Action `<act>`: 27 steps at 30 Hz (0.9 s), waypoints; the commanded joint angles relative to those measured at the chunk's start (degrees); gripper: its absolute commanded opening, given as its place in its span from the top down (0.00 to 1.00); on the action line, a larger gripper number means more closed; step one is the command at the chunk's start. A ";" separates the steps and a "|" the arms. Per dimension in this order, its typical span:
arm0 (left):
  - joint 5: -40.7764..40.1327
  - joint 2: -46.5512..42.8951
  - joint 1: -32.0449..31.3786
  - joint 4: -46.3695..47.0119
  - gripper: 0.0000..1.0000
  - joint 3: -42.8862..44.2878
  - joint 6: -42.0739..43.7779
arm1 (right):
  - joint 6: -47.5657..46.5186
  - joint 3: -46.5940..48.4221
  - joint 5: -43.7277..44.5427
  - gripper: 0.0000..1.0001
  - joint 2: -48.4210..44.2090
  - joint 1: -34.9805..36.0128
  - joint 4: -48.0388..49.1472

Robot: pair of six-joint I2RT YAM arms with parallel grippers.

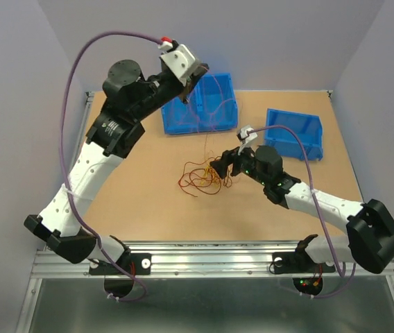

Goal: Untangle the cables

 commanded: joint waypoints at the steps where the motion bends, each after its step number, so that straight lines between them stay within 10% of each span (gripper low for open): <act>1: -9.88 1.09 -0.27 -3.38 1.00 11.07 -1.05 | -0.54 6.07 -3.31 0.18 3.83 0.52 5.87; 7: -28.34 4.08 -0.27 1.36 1.00 21.10 -1.23 | -0.54 9.94 -5.51 0.17 9.81 0.52 6.14; 27: -48.85 28.24 1.93 17.09 1.00 33.32 16.35 | -1.33 5.55 0.55 0.16 3.49 0.52 6.05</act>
